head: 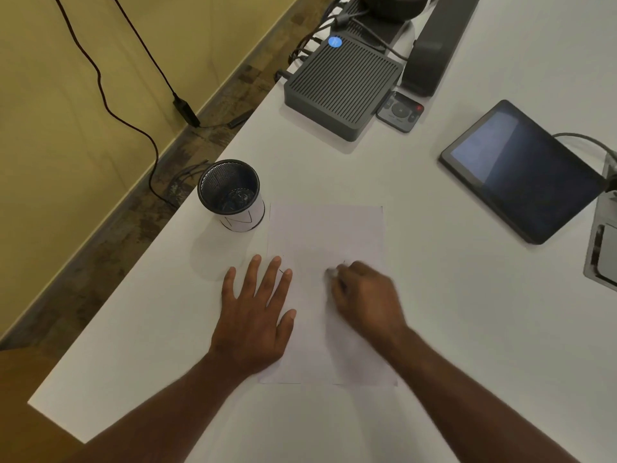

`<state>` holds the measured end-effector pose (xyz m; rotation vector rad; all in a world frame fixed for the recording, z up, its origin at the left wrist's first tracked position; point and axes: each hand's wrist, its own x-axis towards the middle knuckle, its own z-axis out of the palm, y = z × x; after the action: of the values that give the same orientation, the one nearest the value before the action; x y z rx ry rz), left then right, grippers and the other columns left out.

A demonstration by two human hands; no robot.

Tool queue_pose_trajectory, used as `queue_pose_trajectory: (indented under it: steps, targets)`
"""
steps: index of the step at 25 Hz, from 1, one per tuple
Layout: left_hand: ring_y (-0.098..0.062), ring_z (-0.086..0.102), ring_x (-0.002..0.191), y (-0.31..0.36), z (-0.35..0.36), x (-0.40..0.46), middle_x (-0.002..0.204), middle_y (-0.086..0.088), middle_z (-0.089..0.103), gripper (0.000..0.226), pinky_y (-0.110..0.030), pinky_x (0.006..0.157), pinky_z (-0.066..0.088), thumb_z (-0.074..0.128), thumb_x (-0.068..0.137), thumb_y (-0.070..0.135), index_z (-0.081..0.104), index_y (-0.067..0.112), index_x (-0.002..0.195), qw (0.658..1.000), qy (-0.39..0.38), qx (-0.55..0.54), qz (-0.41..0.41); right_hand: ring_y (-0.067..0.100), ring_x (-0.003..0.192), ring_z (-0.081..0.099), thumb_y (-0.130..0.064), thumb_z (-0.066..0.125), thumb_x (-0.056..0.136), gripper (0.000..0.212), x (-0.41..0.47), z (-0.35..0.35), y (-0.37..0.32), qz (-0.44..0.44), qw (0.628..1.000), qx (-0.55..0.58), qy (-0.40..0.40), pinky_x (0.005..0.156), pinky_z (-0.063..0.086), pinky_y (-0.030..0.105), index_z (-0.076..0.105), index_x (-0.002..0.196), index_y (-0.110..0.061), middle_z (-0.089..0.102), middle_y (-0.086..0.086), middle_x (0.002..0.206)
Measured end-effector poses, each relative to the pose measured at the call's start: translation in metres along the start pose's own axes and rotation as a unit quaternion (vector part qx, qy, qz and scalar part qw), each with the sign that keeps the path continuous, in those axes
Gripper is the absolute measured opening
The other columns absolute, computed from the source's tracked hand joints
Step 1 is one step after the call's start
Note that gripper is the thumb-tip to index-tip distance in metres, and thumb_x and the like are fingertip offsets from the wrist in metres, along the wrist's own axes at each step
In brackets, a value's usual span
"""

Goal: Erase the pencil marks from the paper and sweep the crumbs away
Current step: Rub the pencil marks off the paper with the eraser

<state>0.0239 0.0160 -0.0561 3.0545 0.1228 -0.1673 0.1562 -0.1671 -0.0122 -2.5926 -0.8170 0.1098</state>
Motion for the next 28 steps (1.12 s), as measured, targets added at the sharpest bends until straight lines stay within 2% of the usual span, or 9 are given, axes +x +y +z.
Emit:
queue_pose_trajectory:
  steps: [3, 4, 8, 10, 12, 16, 20, 24, 28]
  targets:
    - [-0.040, 0.018, 0.159, 0.001, -0.002, 0.001, 0.172, -0.012, 0.021, 0.067, -0.071, 0.119, 0.021, 0.026, 0.105, 0.052, 0.029, 0.016, 0.162, 1.000, -0.009, -0.002, -0.004, 0.027, 0.047, 0.047, -0.022, 0.060, 0.092, 0.037, 0.029, -0.014, 0.023, 0.115, 0.990, -0.015, 0.080, 0.046, 0.037, 0.028, 0.051, 0.057, -0.013, 0.048, 0.003, 0.055]
    - [-0.041, 0.018, 0.158, 0.001, -0.003, 0.001, 0.172, -0.012, 0.021, 0.068, -0.070, 0.119, 0.022, 0.025, 0.105, 0.052, 0.030, 0.016, 0.162, 1.000, -0.012, -0.002, -0.004, 0.027, 0.048, 0.049, -0.021, 0.060, 0.092, 0.036, 0.027, -0.012, 0.014, 0.111, 0.991, -0.012, 0.069, 0.047, 0.036, 0.028, 0.052, 0.058, -0.012, 0.049, 0.004, 0.056]
    - [-0.041, 0.023, 0.157, 0.002, -0.006, 0.000, 0.171, -0.013, 0.024, 0.071, -0.070, 0.118, 0.025, 0.023, 0.105, 0.053, 0.028, 0.010, 0.162, 1.000, -0.017, -0.014, -0.010, 0.025, 0.049, 0.053, -0.018, 0.063, 0.090, 0.024, 0.002, 0.006, -0.016, -0.037, 0.999, 0.013, -0.019, 0.046, 0.040, 0.026, 0.061, 0.067, -0.012, 0.055, 0.004, 0.062]
    - [-0.041, 0.022, 0.157, 0.002, -0.006, 0.000, 0.171, -0.013, 0.024, 0.073, -0.070, 0.118, 0.025, 0.022, 0.105, 0.053, 0.027, 0.007, 0.161, 1.000, -0.017, -0.017, -0.014, 0.024, 0.047, 0.048, -0.019, 0.063, 0.091, 0.032, 0.027, -0.002, 0.006, 0.055, 0.998, 0.002, 0.037, 0.046, 0.034, 0.026, 0.055, 0.060, -0.013, 0.051, 0.002, 0.057]
    - [-0.040, 0.022, 0.158, 0.002, -0.006, 0.000, 0.171, -0.015, 0.023, 0.074, -0.070, 0.119, 0.025, 0.026, 0.105, 0.052, 0.026, 0.004, 0.161, 0.999, -0.021, -0.018, -0.016, 0.021, 0.045, 0.043, -0.018, 0.063, 0.091, 0.036, 0.035, -0.007, 0.003, 0.086, 0.994, 0.009, 0.065, 0.048, 0.029, 0.024, 0.050, 0.057, -0.014, 0.047, 0.000, 0.055]
    - [-0.038, 0.020, 0.158, 0.002, -0.006, 0.000, 0.170, -0.021, 0.022, 0.078, -0.069, 0.120, 0.025, 0.031, 0.103, 0.054, 0.031, 0.000, 0.158, 0.999, -0.036, -0.014, -0.028, 0.016, 0.049, 0.041, -0.014, 0.066, 0.087, 0.018, 0.005, 0.017, -0.037, -0.091, 0.994, 0.032, -0.045, 0.051, 0.025, 0.020, 0.060, 0.070, -0.013, 0.050, -0.001, 0.061]
    - [-0.036, 0.017, 0.159, 0.001, -0.005, 0.002, 0.171, -0.020, 0.019, 0.078, -0.068, 0.122, 0.022, 0.029, 0.103, 0.055, 0.029, 0.000, 0.159, 0.999, -0.041, -0.015, -0.029, 0.021, 0.051, 0.048, -0.020, 0.058, 0.094, 0.030, 0.043, 0.008, -0.015, 0.054, 0.998, 0.032, 0.023, 0.051, 0.032, 0.024, 0.058, 0.065, -0.010, 0.052, 0.003, 0.061]
    - [-0.036, 0.019, 0.159, 0.001, -0.004, 0.001, 0.170, -0.020, 0.022, 0.078, -0.068, 0.121, 0.023, 0.024, 0.104, 0.056, 0.031, 0.001, 0.158, 0.999, -0.044, -0.013, -0.027, 0.020, 0.052, 0.047, -0.012, 0.058, 0.092, 0.019, 0.028, 0.019, -0.045, -0.088, 0.993, 0.037, -0.063, 0.049, 0.041, 0.026, 0.064, 0.074, -0.008, 0.054, 0.004, 0.064]
    - [-0.035, 0.016, 0.160, 0.000, -0.001, 0.000, 0.171, -0.019, 0.019, 0.079, -0.068, 0.122, 0.020, 0.024, 0.104, 0.057, 0.029, 0.001, 0.159, 0.999, -0.040, -0.008, -0.028, 0.026, 0.051, 0.050, -0.011, 0.057, 0.091, 0.024, 0.070, 0.013, -0.032, -0.011, 1.000, 0.026, 0.003, 0.052, 0.031, 0.024, 0.062, 0.069, -0.005, 0.055, 0.009, 0.063]
